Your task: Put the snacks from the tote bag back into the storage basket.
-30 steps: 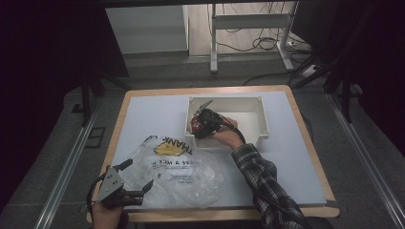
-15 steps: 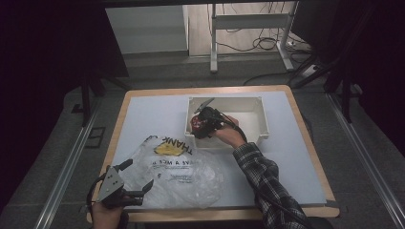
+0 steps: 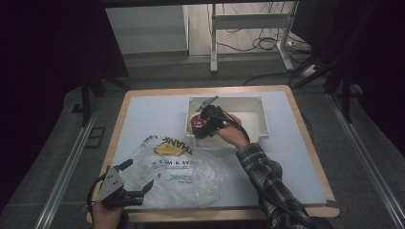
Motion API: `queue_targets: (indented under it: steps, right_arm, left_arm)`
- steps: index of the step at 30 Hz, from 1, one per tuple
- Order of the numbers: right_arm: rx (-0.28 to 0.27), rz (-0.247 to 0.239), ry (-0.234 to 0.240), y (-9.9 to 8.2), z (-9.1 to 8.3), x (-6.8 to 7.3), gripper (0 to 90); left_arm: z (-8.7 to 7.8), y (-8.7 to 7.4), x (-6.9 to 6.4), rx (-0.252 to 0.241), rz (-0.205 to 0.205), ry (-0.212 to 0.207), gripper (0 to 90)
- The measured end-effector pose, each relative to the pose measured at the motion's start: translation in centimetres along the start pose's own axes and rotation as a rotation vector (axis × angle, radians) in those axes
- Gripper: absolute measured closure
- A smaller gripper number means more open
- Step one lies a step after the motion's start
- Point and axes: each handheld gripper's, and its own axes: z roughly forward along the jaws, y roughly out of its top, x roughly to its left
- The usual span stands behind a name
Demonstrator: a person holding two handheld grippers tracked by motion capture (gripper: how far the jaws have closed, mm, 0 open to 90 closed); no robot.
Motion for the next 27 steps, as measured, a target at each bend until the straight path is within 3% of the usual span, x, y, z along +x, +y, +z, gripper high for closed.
queue_targets:
  steps: [27]
  right_arm:
    - [-0.045,-0.028,-0.004,-1.0,-2.6,0.3,7.0]
  left_arm:
    - [0.0,0.0,-0.1,0.004,0.008,-0.001,3.6]
